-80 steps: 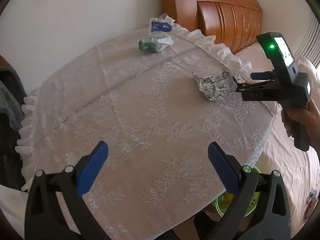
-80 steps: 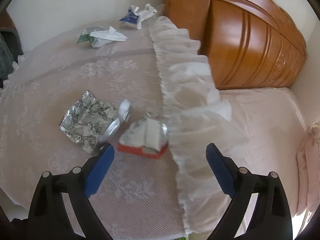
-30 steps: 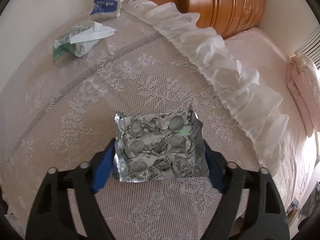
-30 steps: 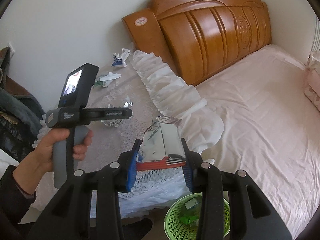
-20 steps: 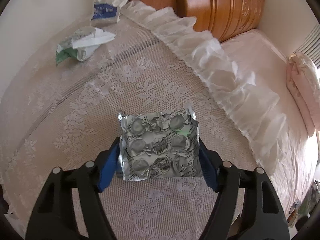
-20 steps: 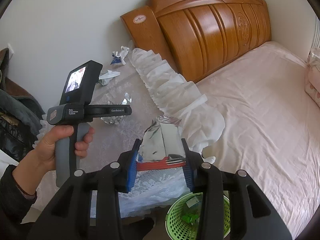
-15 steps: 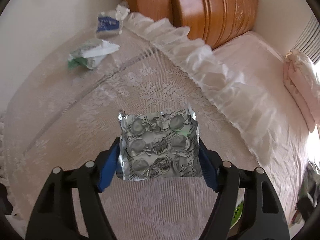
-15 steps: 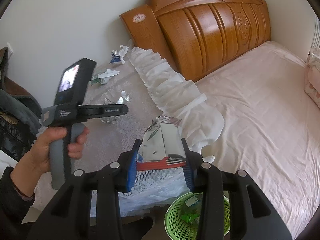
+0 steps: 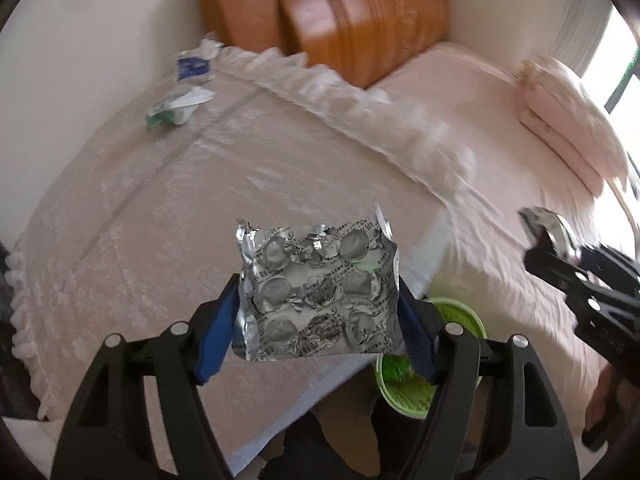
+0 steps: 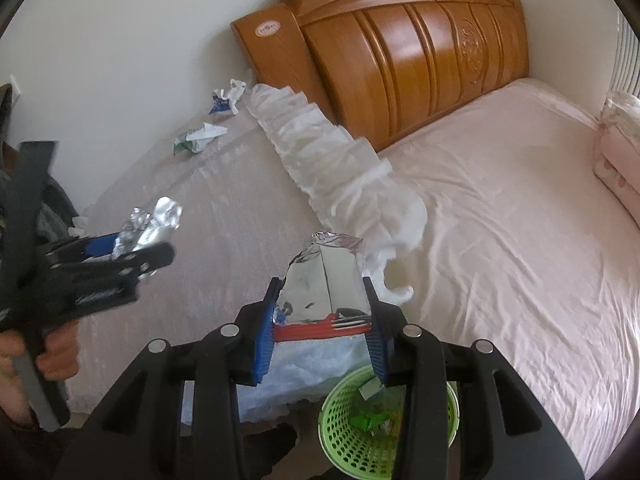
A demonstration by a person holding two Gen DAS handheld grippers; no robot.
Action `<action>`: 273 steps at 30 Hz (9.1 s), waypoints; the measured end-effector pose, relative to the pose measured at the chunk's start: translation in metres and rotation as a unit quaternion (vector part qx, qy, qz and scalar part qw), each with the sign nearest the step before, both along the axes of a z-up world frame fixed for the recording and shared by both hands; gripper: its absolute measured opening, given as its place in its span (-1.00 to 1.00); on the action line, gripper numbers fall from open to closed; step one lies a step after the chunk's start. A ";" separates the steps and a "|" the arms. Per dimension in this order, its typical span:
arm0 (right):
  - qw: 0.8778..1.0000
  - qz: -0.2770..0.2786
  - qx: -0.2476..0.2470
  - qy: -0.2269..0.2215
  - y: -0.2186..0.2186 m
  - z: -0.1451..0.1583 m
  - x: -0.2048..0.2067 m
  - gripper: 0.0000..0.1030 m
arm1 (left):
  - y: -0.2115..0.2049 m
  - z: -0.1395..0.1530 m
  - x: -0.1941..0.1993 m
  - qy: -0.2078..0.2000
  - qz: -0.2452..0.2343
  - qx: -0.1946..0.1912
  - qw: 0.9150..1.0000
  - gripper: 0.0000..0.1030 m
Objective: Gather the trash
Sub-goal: 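Drop the blister pack into the basket with the left tool while the right drops the foil packet, then move both open tools back over the table, then grasp the green-white wrapper with the left tool while the right grasps the blue mask packet, then drop the wrapper into the basket with the left tool while the right drops the mask packet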
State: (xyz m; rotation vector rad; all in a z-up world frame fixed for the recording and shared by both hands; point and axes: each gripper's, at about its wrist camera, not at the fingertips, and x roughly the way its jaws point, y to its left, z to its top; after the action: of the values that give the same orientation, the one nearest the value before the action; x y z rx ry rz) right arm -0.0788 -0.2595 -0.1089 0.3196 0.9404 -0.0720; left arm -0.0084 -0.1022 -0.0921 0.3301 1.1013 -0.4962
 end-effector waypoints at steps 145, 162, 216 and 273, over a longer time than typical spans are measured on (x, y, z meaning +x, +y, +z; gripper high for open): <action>0.997 -0.018 0.061 -0.038 0.015 0.009 0.155 0.96 | 0.071 -0.080 0.360 0.171 0.505 -0.094 0.841 0.67; 0.998 -0.004 0.049 -0.033 0.022 0.010 0.162 0.96 | 0.085 -0.077 0.353 0.161 0.414 -0.120 0.888 0.14; 0.997 0.068 -0.002 -0.025 0.086 0.037 0.206 -0.17 | 0.107 0.031 0.079 0.021 0.106 -0.035 0.994 0.13; 0.980 -0.059 0.036 0.184 -0.043 -0.170 -0.114 0.87 | -0.091 -0.001 -0.095 0.024 -0.159 -0.009 0.987 0.85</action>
State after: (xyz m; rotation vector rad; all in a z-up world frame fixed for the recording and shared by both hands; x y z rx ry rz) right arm -0.1923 -0.3022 -0.2793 0.4379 1.2933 -0.2125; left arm -0.1031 -0.1933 -0.0933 0.4837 1.0952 -0.8003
